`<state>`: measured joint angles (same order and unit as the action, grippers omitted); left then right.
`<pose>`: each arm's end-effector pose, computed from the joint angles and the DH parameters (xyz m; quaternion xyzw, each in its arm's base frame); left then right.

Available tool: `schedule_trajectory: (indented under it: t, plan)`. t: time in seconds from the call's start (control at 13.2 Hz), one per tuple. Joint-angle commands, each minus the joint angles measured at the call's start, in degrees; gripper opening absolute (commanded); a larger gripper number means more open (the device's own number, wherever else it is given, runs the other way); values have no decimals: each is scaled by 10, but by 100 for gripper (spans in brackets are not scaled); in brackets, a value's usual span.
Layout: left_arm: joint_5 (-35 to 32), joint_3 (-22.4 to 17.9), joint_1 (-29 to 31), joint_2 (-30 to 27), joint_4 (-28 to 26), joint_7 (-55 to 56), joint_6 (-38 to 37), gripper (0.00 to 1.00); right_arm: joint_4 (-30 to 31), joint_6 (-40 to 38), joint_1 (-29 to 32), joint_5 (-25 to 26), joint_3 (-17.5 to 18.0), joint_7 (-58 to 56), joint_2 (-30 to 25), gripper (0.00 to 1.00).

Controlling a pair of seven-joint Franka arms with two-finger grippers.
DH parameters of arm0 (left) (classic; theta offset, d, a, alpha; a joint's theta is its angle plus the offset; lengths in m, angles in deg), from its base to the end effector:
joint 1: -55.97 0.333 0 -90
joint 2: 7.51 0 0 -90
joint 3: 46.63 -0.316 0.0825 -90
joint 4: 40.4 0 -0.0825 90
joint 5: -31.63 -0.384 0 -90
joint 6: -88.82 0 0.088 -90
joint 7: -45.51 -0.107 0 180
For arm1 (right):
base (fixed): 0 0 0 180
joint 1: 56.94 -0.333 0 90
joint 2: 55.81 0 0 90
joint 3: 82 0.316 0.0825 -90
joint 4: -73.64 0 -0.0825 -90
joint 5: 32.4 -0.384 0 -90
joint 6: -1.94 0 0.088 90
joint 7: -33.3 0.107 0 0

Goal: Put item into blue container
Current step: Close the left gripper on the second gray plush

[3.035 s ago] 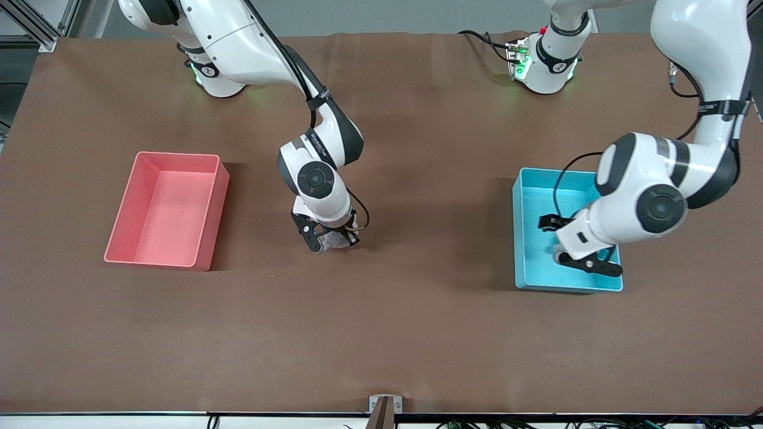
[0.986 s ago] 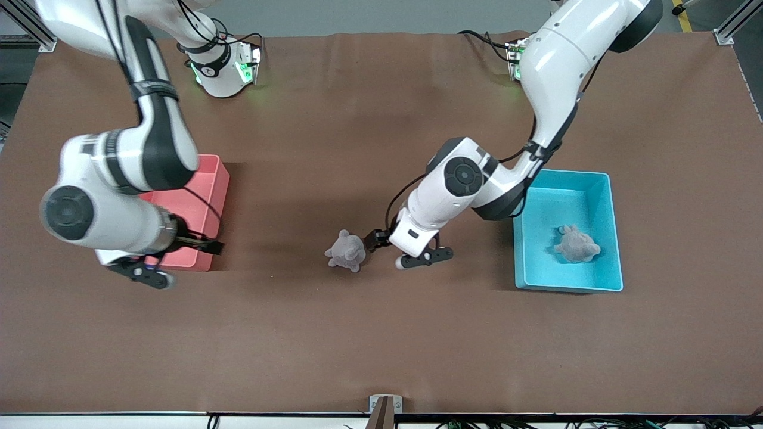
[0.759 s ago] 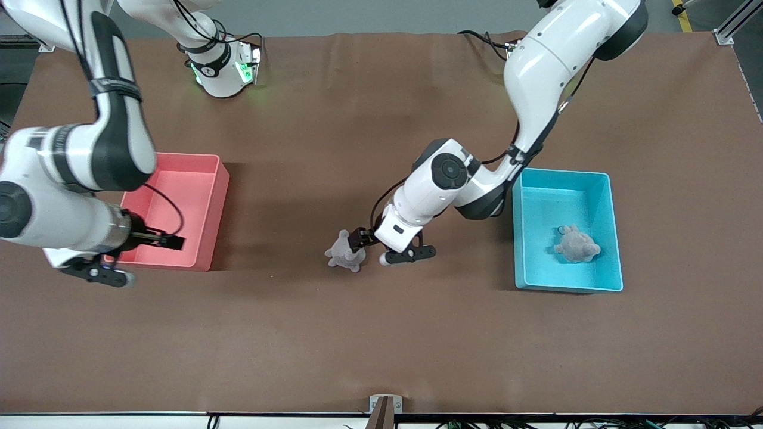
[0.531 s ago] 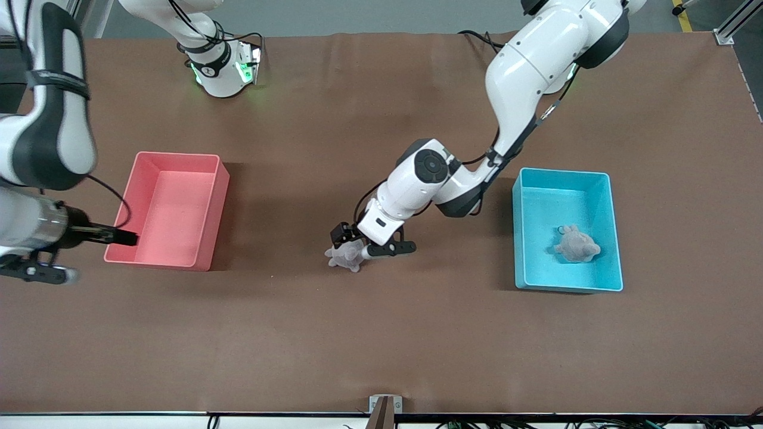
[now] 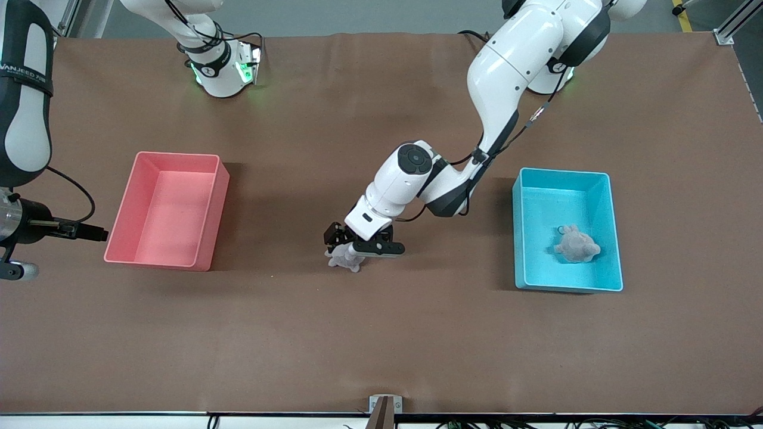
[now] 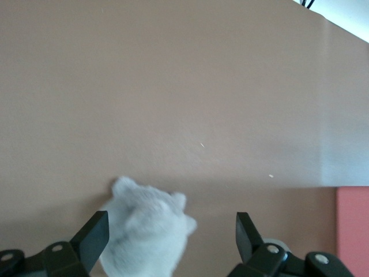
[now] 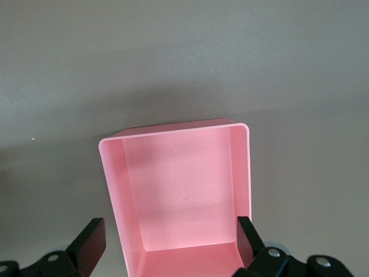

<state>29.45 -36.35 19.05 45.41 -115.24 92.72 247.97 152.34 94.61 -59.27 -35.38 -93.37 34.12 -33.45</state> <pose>0.5650 -0.5487 0.2495 0.9591 0.0383 0.1529 0.2352 0.6553 -0.0774 0.4863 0.9940 -0.0841 -0.0701 0.0071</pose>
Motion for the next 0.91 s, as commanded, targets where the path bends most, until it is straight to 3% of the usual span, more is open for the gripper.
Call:
schedule_trajectory:
  t: [0.0, 0.83]
  plan:
    - [0, -46, -40, 24, 15, -13, 32, 97, -14, -11, 21, 8, 10, -7, -2, 100]
    - [-1, -76, -66, 64, 11, -13, 63, 97, -25, -33, 27, -4, 15, -12, -6, 100]
